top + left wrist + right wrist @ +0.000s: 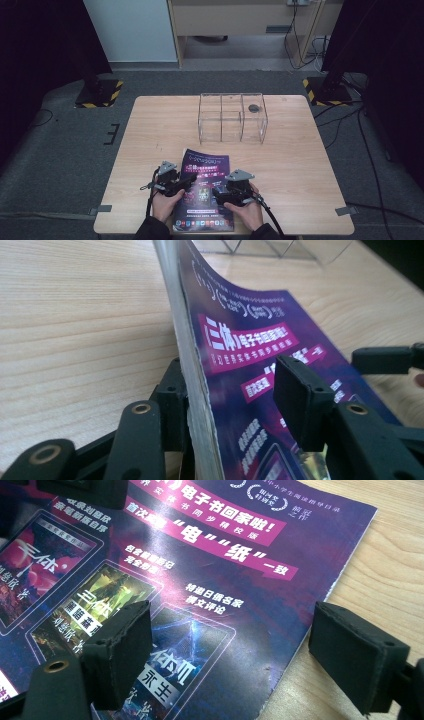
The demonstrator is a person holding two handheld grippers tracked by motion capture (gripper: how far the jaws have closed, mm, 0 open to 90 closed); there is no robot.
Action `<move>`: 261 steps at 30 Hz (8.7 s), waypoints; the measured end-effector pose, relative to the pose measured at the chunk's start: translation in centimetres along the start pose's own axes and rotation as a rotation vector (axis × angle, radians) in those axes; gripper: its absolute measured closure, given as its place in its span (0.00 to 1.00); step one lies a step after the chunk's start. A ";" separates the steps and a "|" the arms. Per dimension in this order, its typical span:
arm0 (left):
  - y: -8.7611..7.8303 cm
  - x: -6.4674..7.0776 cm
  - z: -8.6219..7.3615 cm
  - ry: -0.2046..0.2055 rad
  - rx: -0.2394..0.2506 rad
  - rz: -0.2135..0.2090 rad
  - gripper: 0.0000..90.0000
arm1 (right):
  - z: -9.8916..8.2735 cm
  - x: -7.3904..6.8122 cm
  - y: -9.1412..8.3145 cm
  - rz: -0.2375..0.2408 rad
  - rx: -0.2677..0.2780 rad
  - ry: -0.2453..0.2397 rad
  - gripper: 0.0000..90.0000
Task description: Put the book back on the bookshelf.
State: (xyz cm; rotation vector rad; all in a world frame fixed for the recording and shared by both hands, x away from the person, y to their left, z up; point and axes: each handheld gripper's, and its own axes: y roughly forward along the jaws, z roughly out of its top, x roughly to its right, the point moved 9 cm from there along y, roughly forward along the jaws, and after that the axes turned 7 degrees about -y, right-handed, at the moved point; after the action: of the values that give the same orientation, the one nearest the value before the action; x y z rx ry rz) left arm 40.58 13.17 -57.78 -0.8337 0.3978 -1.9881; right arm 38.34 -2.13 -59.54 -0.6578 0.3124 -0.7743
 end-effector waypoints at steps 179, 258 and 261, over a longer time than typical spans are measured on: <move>-8.4 5.7 6.4 0.065 0.364 -0.148 0.85 | 4.8 -1.0 -6.9 0.466 0.251 0.191 0.92; -3.6 -9.7 0.1 0.044 -0.006 0.427 0.21 | 12.7 5.8 -15.4 0.241 0.483 0.139 0.92; -3.5 -9.7 0.0 0.047 -0.010 0.431 0.21 | 13.0 6.2 -15.7 0.227 0.489 0.139 0.92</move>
State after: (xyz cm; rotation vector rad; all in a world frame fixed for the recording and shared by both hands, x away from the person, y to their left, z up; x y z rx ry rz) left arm 41.85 23.22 -59.62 -0.6440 0.5637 -1.6075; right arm 40.39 -9.45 -39.61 -0.1046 0.3036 -0.6453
